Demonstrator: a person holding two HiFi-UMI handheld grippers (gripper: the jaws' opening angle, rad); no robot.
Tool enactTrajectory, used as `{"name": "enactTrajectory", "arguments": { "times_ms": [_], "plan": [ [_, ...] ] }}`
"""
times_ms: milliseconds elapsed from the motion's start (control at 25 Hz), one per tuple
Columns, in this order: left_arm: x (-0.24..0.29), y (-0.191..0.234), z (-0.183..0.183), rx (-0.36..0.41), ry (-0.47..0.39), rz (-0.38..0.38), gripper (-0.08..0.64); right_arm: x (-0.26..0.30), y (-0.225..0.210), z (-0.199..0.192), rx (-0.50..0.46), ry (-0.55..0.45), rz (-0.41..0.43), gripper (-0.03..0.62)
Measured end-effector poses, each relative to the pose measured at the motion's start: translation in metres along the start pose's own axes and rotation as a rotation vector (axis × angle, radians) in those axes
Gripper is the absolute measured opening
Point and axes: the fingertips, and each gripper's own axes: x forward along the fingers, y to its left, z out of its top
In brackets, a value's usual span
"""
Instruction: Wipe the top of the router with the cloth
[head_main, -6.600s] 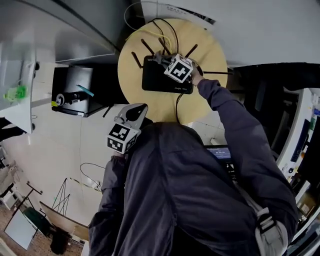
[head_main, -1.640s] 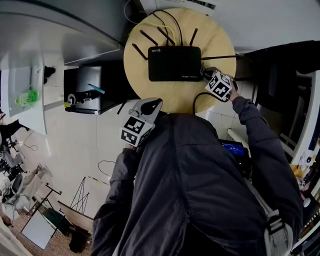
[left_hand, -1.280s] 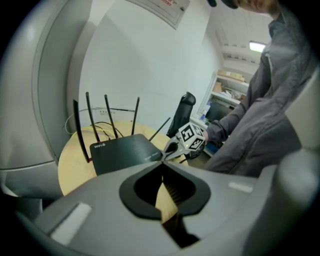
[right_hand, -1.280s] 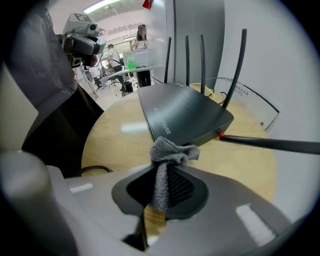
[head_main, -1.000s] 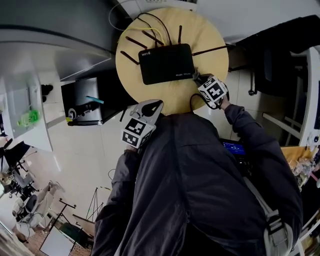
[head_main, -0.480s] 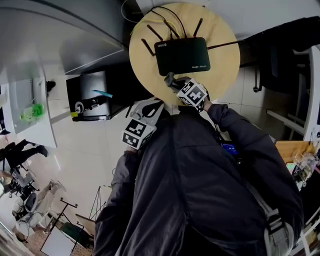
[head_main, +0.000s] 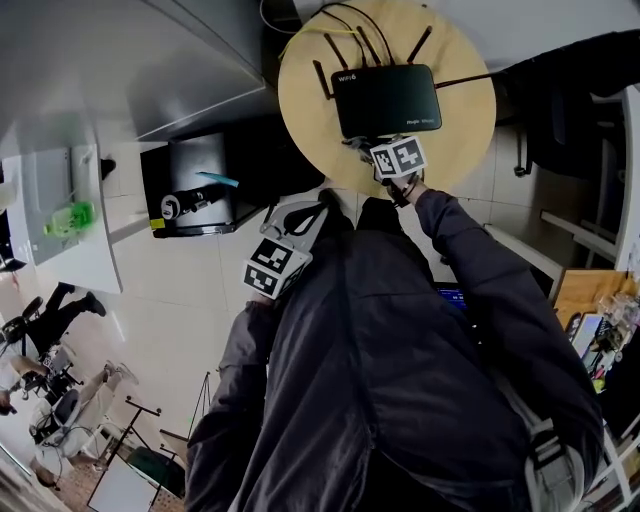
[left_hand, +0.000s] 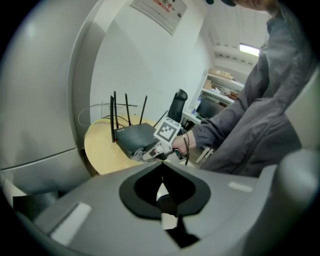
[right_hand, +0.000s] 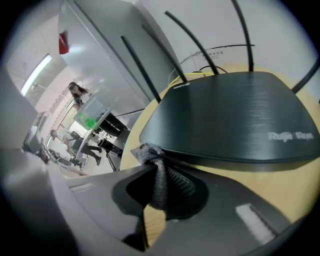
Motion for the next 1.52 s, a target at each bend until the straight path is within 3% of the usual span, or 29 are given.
{"name": "enactTrajectory", "arguments": {
  "times_ms": [480, 680, 800, 1160, 1320, 1520],
  "plan": [
    [0.009, 0.003, 0.0, 0.044, -0.004, -0.053, 0.0, -0.084, -0.128, -0.024, 0.17, -0.074, -0.217, 0.037],
    [0.011, 0.003, 0.0, 0.045, 0.006, -0.062, 0.0, -0.094, -0.141, -0.028, 0.162, -0.075, -0.248, 0.037],
    [0.013, 0.001, 0.0, 0.045, 0.01, -0.067, 0.0, -0.091, -0.112, -0.03, 0.081, -0.044, -0.201, 0.037],
    [0.018, 0.0, 0.005, 0.034, -0.028, -0.089, 0.0, -0.112, 0.067, -0.018, -0.393, -0.094, 0.061, 0.034],
    [0.019, -0.002, 0.006, 0.032, -0.041, -0.099, 0.0, -0.113, 0.096, -0.019, -0.509, -0.067, 0.085, 0.034],
    [0.016, 0.0, 0.006, 0.017, -0.083, -0.104, 0.0, -0.115, 0.118, -0.018, -0.587, -0.046, 0.094, 0.034]
  ]
}}
